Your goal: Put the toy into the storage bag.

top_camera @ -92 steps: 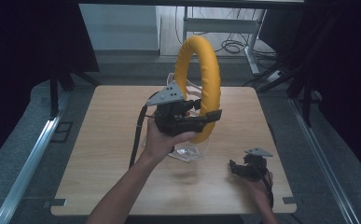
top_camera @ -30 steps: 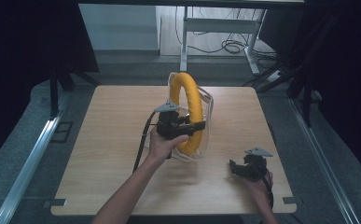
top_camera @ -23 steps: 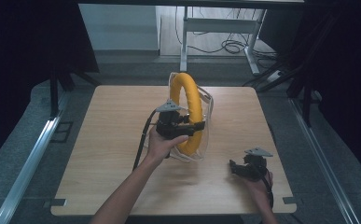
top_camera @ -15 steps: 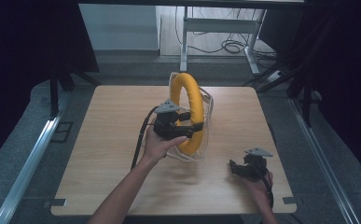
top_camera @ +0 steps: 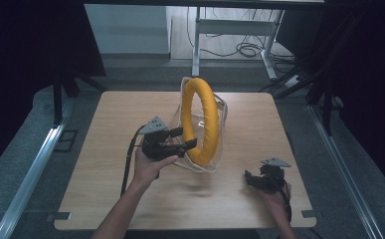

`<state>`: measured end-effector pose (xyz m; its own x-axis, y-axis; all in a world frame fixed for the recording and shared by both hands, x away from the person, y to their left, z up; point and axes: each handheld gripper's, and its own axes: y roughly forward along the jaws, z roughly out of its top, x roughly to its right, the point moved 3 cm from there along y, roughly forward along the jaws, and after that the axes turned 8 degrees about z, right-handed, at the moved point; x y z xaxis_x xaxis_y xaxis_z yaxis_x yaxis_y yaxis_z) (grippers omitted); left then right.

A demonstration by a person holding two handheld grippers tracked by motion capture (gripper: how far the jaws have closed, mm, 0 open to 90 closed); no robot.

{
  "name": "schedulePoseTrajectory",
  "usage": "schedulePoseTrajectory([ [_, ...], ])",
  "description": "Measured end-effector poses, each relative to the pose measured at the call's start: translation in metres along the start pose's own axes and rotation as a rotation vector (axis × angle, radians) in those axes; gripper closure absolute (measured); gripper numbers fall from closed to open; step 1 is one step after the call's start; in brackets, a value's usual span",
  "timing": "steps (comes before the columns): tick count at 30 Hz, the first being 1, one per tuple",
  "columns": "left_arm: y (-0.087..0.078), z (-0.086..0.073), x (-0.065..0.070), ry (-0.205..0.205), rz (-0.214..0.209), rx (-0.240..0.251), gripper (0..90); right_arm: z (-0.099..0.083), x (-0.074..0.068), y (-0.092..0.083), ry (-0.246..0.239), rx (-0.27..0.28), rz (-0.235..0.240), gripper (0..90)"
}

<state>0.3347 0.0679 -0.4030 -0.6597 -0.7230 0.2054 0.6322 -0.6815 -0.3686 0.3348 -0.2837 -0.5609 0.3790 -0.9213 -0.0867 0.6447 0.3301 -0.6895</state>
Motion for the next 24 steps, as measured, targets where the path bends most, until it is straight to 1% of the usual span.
schedulePoseTrajectory([
  [5, -0.014, -0.015, -0.005, 0.012, 0.033, -0.013, 28.8, 0.000, 0.000, 0.000, 0.001, -0.001, 0.000, 13.9],
  [8, -0.024, -0.026, -0.009, 0.038, 0.072, -0.027, 28.8, 0.000, 0.000, 0.000, 0.001, 0.001, -0.001, 13.9],
  [10, -0.029, -0.032, -0.012, 0.045, 0.088, -0.037, 28.9, 0.000, 0.000, 0.000, 0.001, 0.001, 0.000, 13.9],
  [11, -0.032, -0.036, -0.013, 0.048, 0.100, -0.033, 29.2, 0.000, 0.000, 0.000, 0.001, 0.001, 0.000, 13.9],
  [13, -0.038, -0.043, -0.016, 0.044, 0.124, -0.023, 30.0, 0.000, 0.000, 0.000, 0.000, 0.001, -0.001, 13.9],
  [16, -0.047, -0.053, -0.021, 0.022, 0.139, -0.024, 30.1, 0.000, 0.000, 0.000, 0.000, 0.001, -0.001, 13.9],
  [19, -0.052, -0.062, -0.026, 0.013, 0.149, -0.048, 30.0, 0.000, 0.000, 0.000, 0.000, 0.001, -0.001, 13.9],
  [22, -0.055, -0.067, -0.030, 0.022, 0.165, -0.080, 29.6, 0.000, 0.000, 0.000, 0.001, 0.001, -0.001, 13.9],
  [24, -0.057, -0.068, -0.032, 0.014, 0.171, -0.076, 29.8, 0.000, 0.000, 0.000, 0.001, 0.001, -0.002, 13.9],
])
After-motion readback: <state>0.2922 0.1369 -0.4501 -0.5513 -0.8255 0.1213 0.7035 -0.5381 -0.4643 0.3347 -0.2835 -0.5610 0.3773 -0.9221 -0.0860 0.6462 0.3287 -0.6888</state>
